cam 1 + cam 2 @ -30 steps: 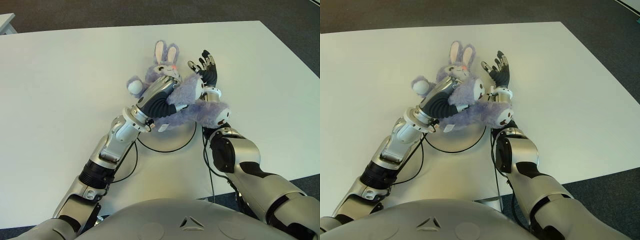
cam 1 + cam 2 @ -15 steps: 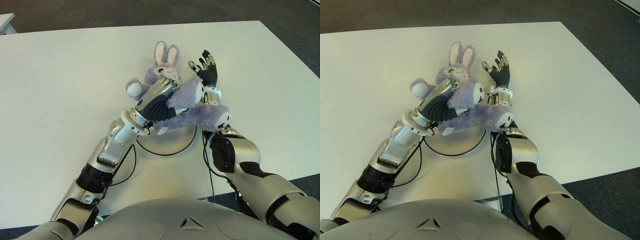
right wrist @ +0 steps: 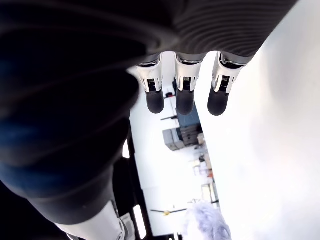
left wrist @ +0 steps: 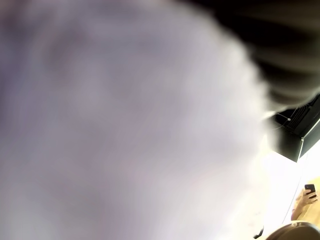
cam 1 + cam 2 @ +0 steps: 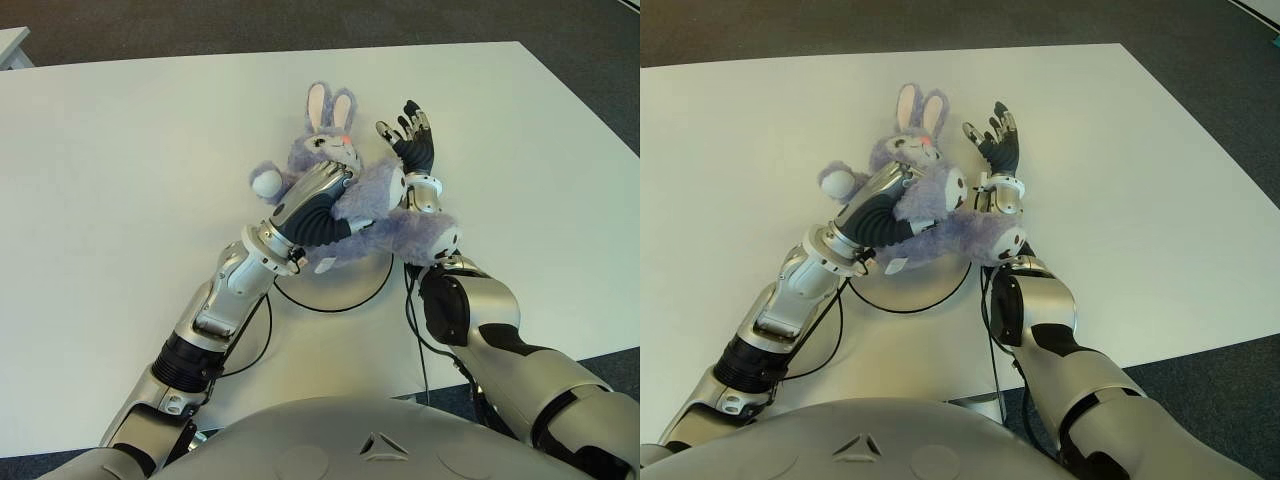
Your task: Put the doll into the plate.
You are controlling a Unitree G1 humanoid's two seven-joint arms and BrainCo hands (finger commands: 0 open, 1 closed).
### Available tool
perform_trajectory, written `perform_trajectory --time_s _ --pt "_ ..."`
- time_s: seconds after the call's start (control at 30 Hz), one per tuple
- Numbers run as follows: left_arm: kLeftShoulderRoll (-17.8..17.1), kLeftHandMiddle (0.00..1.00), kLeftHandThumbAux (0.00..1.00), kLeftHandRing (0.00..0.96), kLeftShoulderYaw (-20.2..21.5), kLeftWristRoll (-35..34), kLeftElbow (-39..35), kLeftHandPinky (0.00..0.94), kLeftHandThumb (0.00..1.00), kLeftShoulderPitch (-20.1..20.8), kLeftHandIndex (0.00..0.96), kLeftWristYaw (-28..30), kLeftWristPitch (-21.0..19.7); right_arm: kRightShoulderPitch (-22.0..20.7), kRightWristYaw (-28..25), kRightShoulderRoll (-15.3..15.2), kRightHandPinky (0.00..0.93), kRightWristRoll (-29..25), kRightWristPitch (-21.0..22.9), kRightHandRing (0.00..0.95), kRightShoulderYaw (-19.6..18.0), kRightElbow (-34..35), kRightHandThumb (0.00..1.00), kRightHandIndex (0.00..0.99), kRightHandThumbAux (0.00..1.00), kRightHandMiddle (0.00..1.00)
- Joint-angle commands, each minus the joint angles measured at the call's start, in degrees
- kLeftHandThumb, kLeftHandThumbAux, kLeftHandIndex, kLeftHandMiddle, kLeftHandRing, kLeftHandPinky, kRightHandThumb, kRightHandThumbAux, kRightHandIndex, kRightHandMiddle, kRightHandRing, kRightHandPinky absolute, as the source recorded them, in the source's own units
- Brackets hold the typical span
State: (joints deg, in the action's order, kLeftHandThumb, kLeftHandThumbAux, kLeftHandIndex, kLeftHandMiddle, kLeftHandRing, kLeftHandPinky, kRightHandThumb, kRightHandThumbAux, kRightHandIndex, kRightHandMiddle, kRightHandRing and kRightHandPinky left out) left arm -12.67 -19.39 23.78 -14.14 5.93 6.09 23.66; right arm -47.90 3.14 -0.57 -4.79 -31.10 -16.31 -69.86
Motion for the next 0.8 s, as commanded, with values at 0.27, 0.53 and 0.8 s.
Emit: perform_trajectory --time_s 0.27,0.53,0.8 --pt "0.76 0.825 0.64 0.836 -0.53 -0.49 0.38 0.85 0.904 -1.63 0.72 0.89 -2.07 2.69 0.01 0.92 0.103 -0.58 0.39 0.06 -0.05 -1.26 0.213 0.104 0.888 0.072" --pt "2.15 0.811 0.633 0.827 -0.52 -4.81 2.19 0.831 0.822 -1.22 0.709 0.88 0.42 2.58 -0.15 0.81 0.101 -0.69 0.83 0.062 -0.11 -1.28 0.23 0.099 0.894 0.071" --pt "1.86 0.764 0.585 0.768 0.16 -3.53 4.61 0.751 0.641 -0.26 0.675 -0.56 4.18 2.51 0.05 0.64 0.099 -0.46 1.3 0.057 0.08 -1.3 0.238 0.09 0.884 0.065"
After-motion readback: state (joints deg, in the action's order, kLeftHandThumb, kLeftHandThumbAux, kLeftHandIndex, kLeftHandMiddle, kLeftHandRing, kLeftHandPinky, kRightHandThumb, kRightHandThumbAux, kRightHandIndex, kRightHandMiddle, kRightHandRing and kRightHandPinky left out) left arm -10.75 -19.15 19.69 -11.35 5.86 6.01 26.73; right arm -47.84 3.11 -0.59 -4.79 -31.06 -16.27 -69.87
